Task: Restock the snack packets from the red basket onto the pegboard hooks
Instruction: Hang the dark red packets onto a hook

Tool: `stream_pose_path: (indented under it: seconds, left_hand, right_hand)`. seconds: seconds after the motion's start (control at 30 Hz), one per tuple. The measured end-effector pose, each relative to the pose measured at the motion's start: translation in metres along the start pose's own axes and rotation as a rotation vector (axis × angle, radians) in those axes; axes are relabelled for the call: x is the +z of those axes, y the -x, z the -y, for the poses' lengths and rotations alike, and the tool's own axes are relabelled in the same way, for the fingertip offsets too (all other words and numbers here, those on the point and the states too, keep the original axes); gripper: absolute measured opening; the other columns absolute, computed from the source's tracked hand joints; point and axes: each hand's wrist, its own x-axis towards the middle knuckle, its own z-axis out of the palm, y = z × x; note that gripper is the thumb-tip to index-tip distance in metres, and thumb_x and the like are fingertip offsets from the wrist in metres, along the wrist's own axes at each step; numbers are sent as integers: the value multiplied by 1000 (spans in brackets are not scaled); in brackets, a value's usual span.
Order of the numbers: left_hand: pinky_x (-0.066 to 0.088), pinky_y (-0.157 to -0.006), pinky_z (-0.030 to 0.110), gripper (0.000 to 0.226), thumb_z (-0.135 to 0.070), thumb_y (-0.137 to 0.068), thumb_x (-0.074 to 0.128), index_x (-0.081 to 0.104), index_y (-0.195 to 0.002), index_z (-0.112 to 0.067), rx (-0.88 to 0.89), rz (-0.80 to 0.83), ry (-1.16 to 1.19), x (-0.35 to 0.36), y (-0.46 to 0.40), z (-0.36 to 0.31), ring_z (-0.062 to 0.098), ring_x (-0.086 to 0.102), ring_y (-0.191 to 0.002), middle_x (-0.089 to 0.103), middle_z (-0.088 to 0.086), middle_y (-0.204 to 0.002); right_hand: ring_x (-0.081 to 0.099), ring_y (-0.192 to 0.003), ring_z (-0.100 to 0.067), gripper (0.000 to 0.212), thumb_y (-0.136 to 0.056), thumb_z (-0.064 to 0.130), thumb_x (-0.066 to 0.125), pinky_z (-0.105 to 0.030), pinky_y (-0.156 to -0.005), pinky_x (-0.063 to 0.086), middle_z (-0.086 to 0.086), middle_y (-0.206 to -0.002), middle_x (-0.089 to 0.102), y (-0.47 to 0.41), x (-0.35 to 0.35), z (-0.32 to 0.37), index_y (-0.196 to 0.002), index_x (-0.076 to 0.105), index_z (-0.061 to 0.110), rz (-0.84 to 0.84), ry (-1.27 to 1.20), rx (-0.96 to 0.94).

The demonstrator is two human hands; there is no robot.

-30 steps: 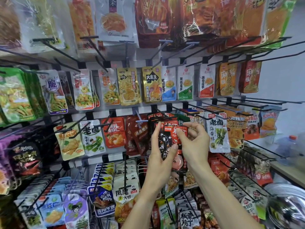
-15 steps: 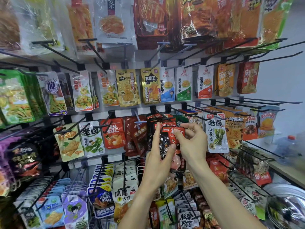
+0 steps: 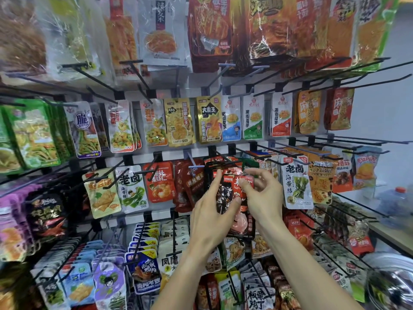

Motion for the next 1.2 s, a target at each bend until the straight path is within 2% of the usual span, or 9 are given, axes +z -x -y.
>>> stream_pose_path:
  seconds: [0.1, 0.2, 0.33, 0.47, 0.57, 0.67, 0.87, 1.1, 1.2]
  left_hand:
    - [24, -110, 7, 83, -49, -97, 71, 25, -165, -45, -4, 6, 64, -2, -6, 3, -16, 27, -143, 37, -21, -165]
    - [29, -112, 17, 83, -48, -96, 72, 25, -164, -48, -26, 23, 60, -3, -14, 6, -1, 32, -150, 40, -18, -164]
    - [33, -115, 22, 76, -46, -98, 70, 29, -161, -51, -30, 8, 40, -3, -17, 10, 6, 37, -150, 47, -13, -159]
    - [35, -91, -1, 57, -48, -98, 68, 46, -150, -57, -81, -69, 101, 1, -11, 10, 2, 42, -135, 43, -12, -134]
    - [52, -103, 26, 41, -53, -96, 70, 62, -136, -50, -59, -185, 127, 5, -11, 13, -5, 44, -123, 35, -15, -128]
    - [46, -105, 19, 18, -47, -94, 75, 69, -110, -42, -105, -263, 206, 5, -14, 4, 4, 43, -124, 41, -10, -128]
    - [46, -111, 45, 13, -50, -90, 79, 70, -87, -41, -255, -394, 347, 6, -27, -6, 21, 55, -126, 55, -6, -121]
    - [48, -109, 48, 18, -43, -88, 83, 70, -78, -37, -316, -429, 398, 11, -29, -7, 25, 62, -121, 64, 4, -119]
    - [51, -103, 44, 18, -40, -88, 84, 73, -77, -31, -323, -446, 421, 10, -32, -10, 16, 64, -104, 65, 1, -109]
  right_hand:
    - [67, -104, -5, 27, -91, 13, 78, -31, -89, 54, 12, -104, 73, -1, 3, -3, -98, 67, 36, 19, 104, -68]
    - [74, -91, -9, 23, -87, 22, 84, -30, -83, 59, 6, -98, 77, -8, 7, -5, -100, 68, 32, 2, 113, 8]
    - [68, -81, 11, 14, -85, 20, 85, -3, -69, 47, 20, -78, 73, -3, 6, -8, -90, 74, 28, -40, 85, -34]
    - [70, -85, 0, 9, -87, 18, 84, -17, -79, 54, 18, -86, 75, 4, 0, -12, -88, 79, 26, -11, 28, -94]
    - [72, -89, -7, 8, -87, 16, 83, -23, -84, 57, 10, -90, 77, 6, -5, -7, -93, 79, 20, 65, -63, -66]
    - [74, -94, -12, 11, -86, 15, 83, -29, -87, 59, 5, -94, 79, 5, -5, 1, -95, 80, 20, 101, -133, -38]
    - [76, -100, -17, 16, -92, 9, 76, -39, -96, 60, -1, -100, 80, -3, 5, 6, -107, 79, 13, 114, -237, 82]
    - [76, -90, -7, 15, -88, 10, 81, -25, -88, 59, 2, -91, 80, -6, 12, 4, -97, 78, 22, 16, -190, 73]
    - [75, -87, -4, 18, -87, 12, 83, -21, -83, 58, 6, -86, 79, -8, 17, 6, -90, 76, 28, -17, -130, 52]
